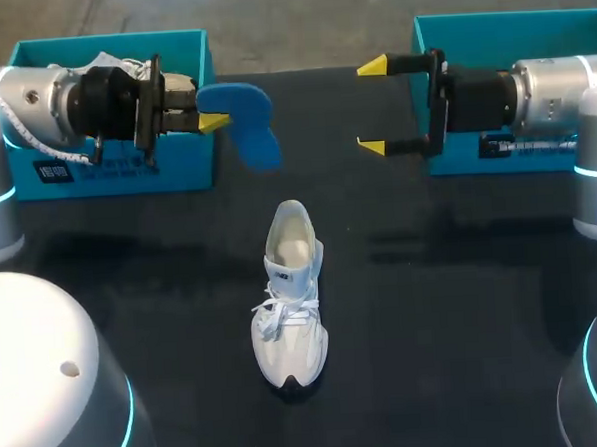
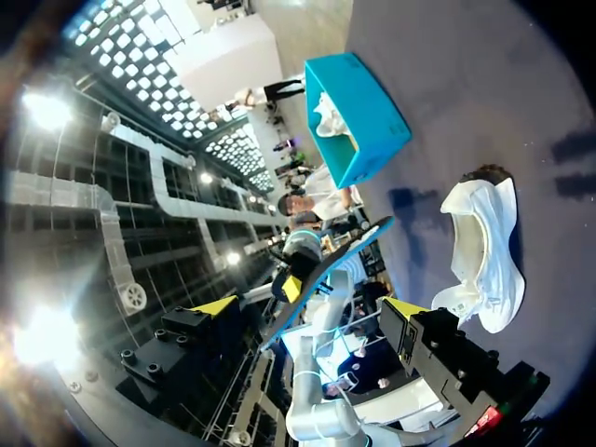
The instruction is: Take the shoe out of the shoebox, open the shoe tongue, remove and reinsert the insole, then place the shoe into the shoebox
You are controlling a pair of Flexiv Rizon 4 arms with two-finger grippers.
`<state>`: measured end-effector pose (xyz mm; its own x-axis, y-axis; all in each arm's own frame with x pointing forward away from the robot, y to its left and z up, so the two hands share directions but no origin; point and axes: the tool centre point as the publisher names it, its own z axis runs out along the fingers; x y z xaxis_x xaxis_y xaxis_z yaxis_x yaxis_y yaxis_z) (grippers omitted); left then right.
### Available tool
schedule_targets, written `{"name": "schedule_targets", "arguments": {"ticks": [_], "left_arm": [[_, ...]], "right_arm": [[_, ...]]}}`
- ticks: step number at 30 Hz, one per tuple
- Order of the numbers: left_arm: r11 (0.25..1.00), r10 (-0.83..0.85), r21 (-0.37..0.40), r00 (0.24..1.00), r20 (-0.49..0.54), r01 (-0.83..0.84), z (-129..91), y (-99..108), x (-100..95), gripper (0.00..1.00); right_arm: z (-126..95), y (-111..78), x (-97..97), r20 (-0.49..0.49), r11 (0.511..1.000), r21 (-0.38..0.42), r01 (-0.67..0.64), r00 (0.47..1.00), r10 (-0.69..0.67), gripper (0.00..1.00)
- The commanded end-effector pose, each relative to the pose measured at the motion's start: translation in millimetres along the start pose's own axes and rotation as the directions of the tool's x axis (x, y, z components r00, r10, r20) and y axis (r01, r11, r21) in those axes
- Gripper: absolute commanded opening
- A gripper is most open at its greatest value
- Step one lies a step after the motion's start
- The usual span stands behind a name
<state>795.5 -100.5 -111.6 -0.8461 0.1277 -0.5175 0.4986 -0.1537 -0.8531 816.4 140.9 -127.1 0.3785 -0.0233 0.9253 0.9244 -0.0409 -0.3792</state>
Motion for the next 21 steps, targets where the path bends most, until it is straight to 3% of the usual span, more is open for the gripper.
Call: {"name": "schedule_targets", "arguments": {"ticks": [1, 5, 21], "left_arm": [[0.949, -0.31, 0.092, 0.946, 0.094, 0.302, 3.5, 8.3, 0.7, 0.0], [0.889, -0.452, 0.149, 0.88, 0.142, 0.433, 4.6, 8.7, 0.1, 0.0], [0.889, -0.452, 0.149, 0.88, 0.142, 0.433, 4.6, 8.7, 0.1, 0.0]], "right_arm": [[0.2, -0.4, 0.2, 0.005, 1.0, -0.001, -0.001, 1.0, 0.001, 1.0], [0.2, -0.4, 0.2, 0.005, 1.0, -0.001, -0.001, 1.0, 0.001, 1.0], [0.2, -0.4, 0.2, 0.005, 1.0, -0.001, -0.001, 1.0, 0.001, 1.0]]}}
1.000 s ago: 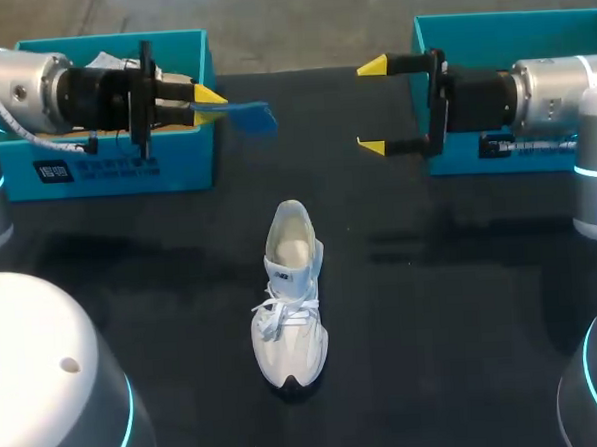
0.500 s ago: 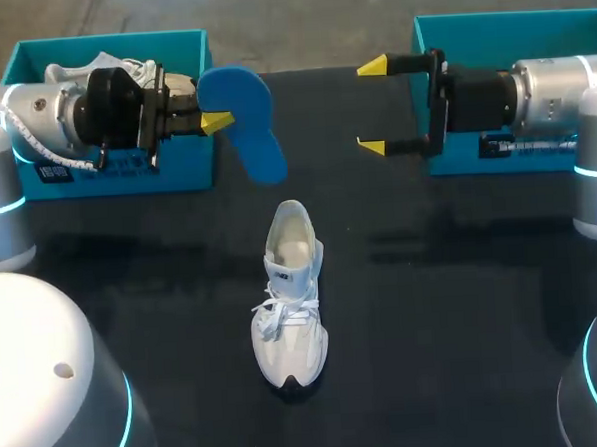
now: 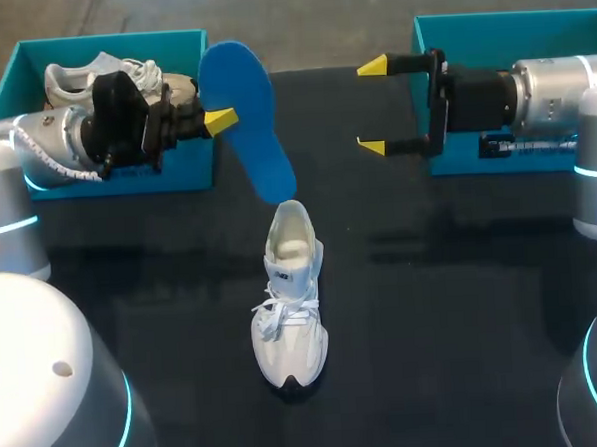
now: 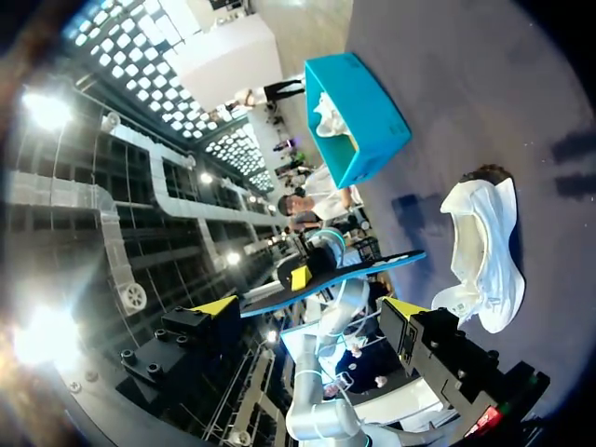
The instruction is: Take the shoe out of the shoebox, open the shoe tongue, remove and reinsert the insole, then place the shoe into the shoebox
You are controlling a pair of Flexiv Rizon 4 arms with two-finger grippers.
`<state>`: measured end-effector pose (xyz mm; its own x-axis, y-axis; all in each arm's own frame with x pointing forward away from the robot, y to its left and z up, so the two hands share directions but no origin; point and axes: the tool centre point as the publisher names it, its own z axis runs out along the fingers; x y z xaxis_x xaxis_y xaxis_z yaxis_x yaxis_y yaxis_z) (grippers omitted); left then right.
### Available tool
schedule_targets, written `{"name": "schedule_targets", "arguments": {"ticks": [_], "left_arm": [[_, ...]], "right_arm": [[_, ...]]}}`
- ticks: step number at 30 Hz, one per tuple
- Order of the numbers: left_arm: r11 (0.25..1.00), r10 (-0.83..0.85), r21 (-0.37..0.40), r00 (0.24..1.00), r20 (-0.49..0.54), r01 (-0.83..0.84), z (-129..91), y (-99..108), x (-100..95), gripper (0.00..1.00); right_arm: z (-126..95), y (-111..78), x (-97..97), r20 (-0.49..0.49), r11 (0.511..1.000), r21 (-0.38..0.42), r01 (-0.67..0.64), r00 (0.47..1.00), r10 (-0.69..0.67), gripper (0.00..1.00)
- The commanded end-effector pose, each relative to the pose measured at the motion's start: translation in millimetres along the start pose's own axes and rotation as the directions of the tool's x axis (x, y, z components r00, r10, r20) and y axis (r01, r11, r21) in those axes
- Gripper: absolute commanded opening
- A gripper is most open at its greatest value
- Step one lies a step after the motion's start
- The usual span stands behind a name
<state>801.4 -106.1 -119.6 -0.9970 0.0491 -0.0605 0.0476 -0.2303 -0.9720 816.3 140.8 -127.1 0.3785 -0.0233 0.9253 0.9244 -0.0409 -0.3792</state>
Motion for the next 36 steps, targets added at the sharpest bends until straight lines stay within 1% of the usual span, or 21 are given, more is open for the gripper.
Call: {"name": "schedule_targets", "arguments": {"ticks": [1, 8, 9, 11, 12, 14, 15, 17, 19, 20, 21, 22, 23, 24, 26, 27, 29, 30, 32, 33, 36], "left_arm": [[1.0, 0.001, -0.003, 1.0, 0.006, -0.001, 0, -1, 2.4, 0.0], [0.992, -0.122, -0.024, 0.992, 0.044, 0.123, -2, -10, 3.6, 0.0], [0.969, -0.238, -0.051, 0.969, 0.059, 0.241, -7, -15, 5.5, 0.0], [0.962, -0.263, -0.056, 0.963, 0.053, 0.266, -8, -17, 6.8, 0.0], [0.926, -0.365, -0.076, 0.928, 0.07, 0.37, -12, -20, 12.0, 0.0], [0.908, -0.405, -0.082, 0.911, 0.076, 0.411, -13, -22, 14.6, 0.0], [0.854, -0.502, -0.089, 0.857, 0.116, 0.512, -15, -22, 17.2, 0.0], [0.831, -0.536, -0.088, 0.833, 0.136, 0.549, -16, -22, 17.6, 0.0], [0.714, -0.678, -0.058, 0.709, 0.196, 0.698, -17, -23, 19.2, 0.0], [0.714, -0.678, -0.058, 0.709, 0.196, 0.698, -17, -23, 19.2, 0.0], [0.623, -0.757, -0.026, 0.61, 0.234, 0.782, -16, -24, 19.0, 0.0], [0.561, -0.797, -0.02, 0.547, 0.254, 0.827, -15, -25, 18.8, 0.0], [0.561, -0.797, -0.02, 0.547, 0.254, 0.827, -15, -25, 18.8, 0.0], [0.472, -0.85, 0.006, 0.454, 0.268, 0.881, -14, -27, 16.9, 0.0], [0.405, -0.879, 0.018, 0.384, 0.283, 0.914, -13, -28, 15.3, 0.0], [0.343, -0.899, 0.017, 0.323, 0.295, 0.939, -12, -29, 14.7, 0.0], [0.288, -0.915, 0.024, 0.267, 0.303, 0.957, -11, -31, 13.7, 0.0], [0.205, -0.928, 0.021, 0.188, 0.321, 0.979, -11, -32, 12.5, 0.0], [0.159, -0.936, 0.021, 0.144, 0.32, 0.987, -11, -32, 11.7, 0.0], [0.101, -0.943, 0.018, 0.09, 0.322, 0.995, -11, -33, 11.3, 0.0], [0.038, -0.947, 0.01, 0.033, 0.319, 0.999, -10, -31, 12.4, 0.0]], "right_arm": [[0, -0.4, 0.2, 0.005, 1.0, -0.001, -0.001, 1.0, 0.001, 1.0], [0, -0.4, 0.2, 0.005, 1.0, -0.001, -0.001, 1.0, 0.001, 1.0], [0, -0.4, 0.2, 0.005, 1.0, -0.001, -0.001, 1.0, 0.001, 1.0], [0, -0.4, 0.2, 0.005, 1.0, -0.001, -0.001, 1.0, 0.001, 1.0], [0, -0.4, 0.2, 0.005, 1.0, -0.001, -0.001, 1.0, 0.001, 1.0], [0, -0.4, 0.2, 0.005, 1.0, -0.001, -0.001, 1.0, 0.001, 1.0], [0, -0.4, 0.2, 0.005, 1.0, -0.001, -0.001, 1.0, 0.001, 1.0], [0, -0.4, 0.2, 0.005, 1.0, -0.001, -0.001, 1.0, 0.001, 1.0], [0, -0.4, 0.2, 0.005, 1.0, -0.001, -0.001, 1.0, 0.001, 1.0], [0, -0.4, 0.2, 0.005, 1.0, -0.001, -0.001, 1.0, 0.001, 1.0], [0, -0.4, 0.2, 0.005, 1.0, -0.001, -0.001, 1.0, 0.001, 1.0], [0, -0.4, 0.2, 0.005, 1.0, -0.001, -0.001, 1.0, 0.001, 1.0], [0, -0.4, 0.2, 0.005, 1.0, -0.001, -0.001, 1.0, 0.001, 1.0], [0, -0.4, 0.2, 0.005, 1.0, -0.001, -0.001, 1.0, 0.001, 1.0], [0, -0.4, 0.2, 0.005, 1.0, -0.001, -0.001, 1.0, 0.001, 1.0], [0, -0.4, 0.2, 0.005, 1.0, -0.001, -0.001, 1.0, 0.001, 1.0], [0, -0.4, 0.2, 0.005, 1.0, -0.001, -0.001, 1.0, 0.001, 1.0], [0, -0.4, 0.2, 0.005, 1.0, -0.001, -0.001, 1.0, 0.001, 1.0], [0, -0.4, 0.2, 0.005, 1.0, -0.001, -0.001, 1.0, 0.001, 1.0], [0, -0.4, 0.2, 0.005, 1.0, -0.001, -0.001, 1.0, 0.001, 1.0], [0, -0.4, 0.2, 0.005, 1.0, -0.001, -0.001, 1.0, 0.001, 1.0]]}}
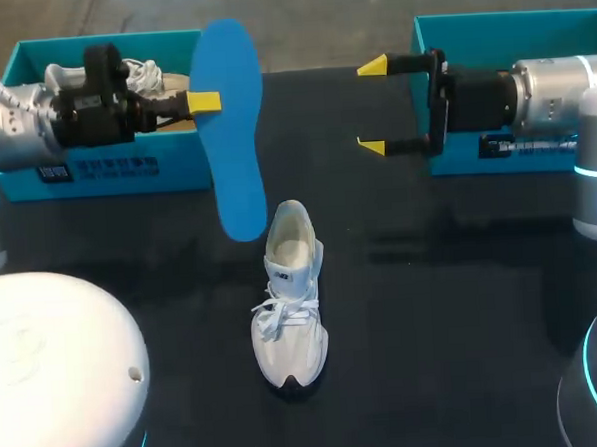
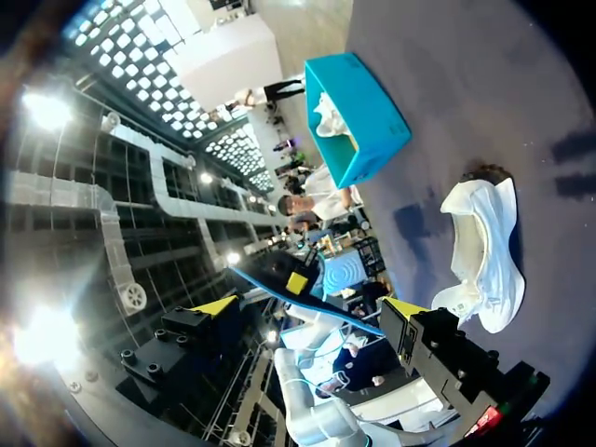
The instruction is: Take the shoe out of the shoebox, open the shoe tongue, remove and reinsert the insole, then place the shoe into the shoebox
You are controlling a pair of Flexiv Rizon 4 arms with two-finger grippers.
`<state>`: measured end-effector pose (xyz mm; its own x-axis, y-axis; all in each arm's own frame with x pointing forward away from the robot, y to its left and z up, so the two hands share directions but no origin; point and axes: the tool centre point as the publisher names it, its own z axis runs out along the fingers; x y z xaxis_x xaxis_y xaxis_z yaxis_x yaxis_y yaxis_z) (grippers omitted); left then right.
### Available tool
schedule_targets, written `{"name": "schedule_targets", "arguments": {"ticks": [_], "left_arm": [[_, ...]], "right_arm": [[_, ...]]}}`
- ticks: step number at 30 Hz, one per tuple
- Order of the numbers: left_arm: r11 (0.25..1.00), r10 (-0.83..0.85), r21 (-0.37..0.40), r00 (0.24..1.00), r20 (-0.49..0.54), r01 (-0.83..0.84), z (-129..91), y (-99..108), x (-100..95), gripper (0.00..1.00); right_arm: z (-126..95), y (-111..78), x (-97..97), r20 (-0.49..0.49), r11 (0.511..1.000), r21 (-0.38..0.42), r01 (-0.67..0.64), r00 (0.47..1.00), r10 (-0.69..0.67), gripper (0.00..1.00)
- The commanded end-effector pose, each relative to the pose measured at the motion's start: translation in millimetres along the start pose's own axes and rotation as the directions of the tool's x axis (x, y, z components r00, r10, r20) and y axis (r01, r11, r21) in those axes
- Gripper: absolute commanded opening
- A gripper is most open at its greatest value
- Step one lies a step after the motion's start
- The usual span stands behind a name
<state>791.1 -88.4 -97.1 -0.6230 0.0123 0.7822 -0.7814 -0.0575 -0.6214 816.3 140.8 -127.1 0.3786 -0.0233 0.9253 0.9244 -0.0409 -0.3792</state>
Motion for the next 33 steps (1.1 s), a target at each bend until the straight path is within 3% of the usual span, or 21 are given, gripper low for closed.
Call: {"name": "schedule_targets", "arguments": {"ticks": [1, 15, 33], "left_arm": [[0.818, -0.558, -0.078, 0.819, 0.134, 0.57, 1, 0, 3.9, 0.0], [0.69, -0.71, -0.109, 0.699, 0.089, 0.715, 7, 0, -9.0, 0.0], [0.682, -0.728, -0.079, 0.686, 0.017, 0.727, 25, 0, -41.2, 0.0]], "right_arm": [[0, -0.4, 0.2, 0.005, 1.0, -0.001, -0.001, 1.0, 0.001, 1.0], [0, -0.4, 0.2, 0.005, 1.0, -0.001, -0.001, 1.0, 0.001, 1.0], [0, -0.4, 0.2, 0.005, 1.0, -0.001, -0.001, 1.0, 0.001, 1.0]]}}
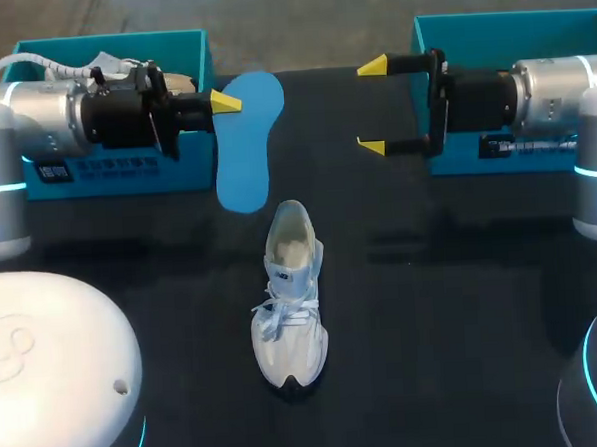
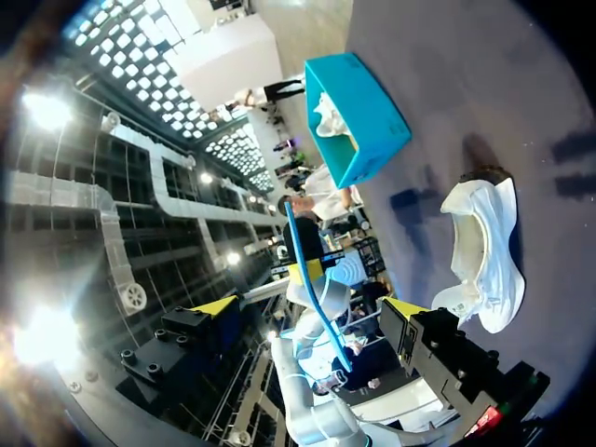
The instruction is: Take the shoe out of the shoebox, open the shoe tongue, remove and reinsert the insole, then place the shoe into the shoebox
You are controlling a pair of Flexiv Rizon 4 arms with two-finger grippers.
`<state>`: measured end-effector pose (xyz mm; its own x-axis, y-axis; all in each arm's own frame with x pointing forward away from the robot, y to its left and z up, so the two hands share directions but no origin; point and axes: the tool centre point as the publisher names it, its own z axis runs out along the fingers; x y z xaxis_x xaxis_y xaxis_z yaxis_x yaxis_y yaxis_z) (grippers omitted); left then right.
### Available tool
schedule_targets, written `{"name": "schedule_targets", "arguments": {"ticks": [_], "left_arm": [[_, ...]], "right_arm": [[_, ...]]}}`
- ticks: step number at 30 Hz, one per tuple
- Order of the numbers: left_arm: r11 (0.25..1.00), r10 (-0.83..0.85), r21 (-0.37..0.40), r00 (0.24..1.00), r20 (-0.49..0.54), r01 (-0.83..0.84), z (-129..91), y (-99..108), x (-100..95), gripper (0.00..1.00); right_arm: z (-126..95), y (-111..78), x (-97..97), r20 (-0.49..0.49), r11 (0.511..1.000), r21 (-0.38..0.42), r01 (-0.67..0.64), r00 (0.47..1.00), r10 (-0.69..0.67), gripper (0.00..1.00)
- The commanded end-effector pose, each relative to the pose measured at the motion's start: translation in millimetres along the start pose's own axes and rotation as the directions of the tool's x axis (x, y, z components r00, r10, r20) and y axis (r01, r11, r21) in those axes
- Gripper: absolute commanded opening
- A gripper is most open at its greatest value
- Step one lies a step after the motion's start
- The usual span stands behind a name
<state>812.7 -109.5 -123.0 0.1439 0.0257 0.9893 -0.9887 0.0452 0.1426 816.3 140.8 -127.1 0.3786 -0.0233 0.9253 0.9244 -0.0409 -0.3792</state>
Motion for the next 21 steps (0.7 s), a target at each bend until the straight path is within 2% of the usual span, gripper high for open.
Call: {"name": "schedule_targets", "arguments": {"ticks": [1, 16, 18, 20, 21], "left_arm": [[1.0, 0.005, 0.0, 1.0, -0.006, -0.005, 5, -7, -4.3, 0.0], [1.0, 0.005, 0.0, 1.0, -0.006, -0.005, 5, -7, -4.3, 0.0], [1.0, 0.005, 0.0, 1.0, -0.006, -0.005, 5, -7, -4.3, 0.0], [1.0, 0.005, 0.0, 1.0, -0.006, -0.005, 5, -7, -4.3, 0.0], [1.0, 0.005, 0.0, 1.0, -0.006, -0.005, 5, -7, -4.3, 0.0]], "right_arm": [[0, -0.4, 0.2, 0.005, 1.0, -0.001, -0.001, 1.0, 0.001, 1.0], [0, -0.4, 0.2, 0.005, 1.0, -0.001, -0.001, 1.0, 0.001, 1.0], [2, 0.6, 10.6, 0.071, 1.0, 0.005, -0.001, 0.997, 0.0, 1.0], [6, -4.9, 30.8, 0.232, 1.0, -0.001, -0.019, 0.972, 0.019, 1.0], [7, -6.0, 32.9, 0.249, 1.0, -0.004, -0.023, 0.968, 0.024, 1.0]]}}
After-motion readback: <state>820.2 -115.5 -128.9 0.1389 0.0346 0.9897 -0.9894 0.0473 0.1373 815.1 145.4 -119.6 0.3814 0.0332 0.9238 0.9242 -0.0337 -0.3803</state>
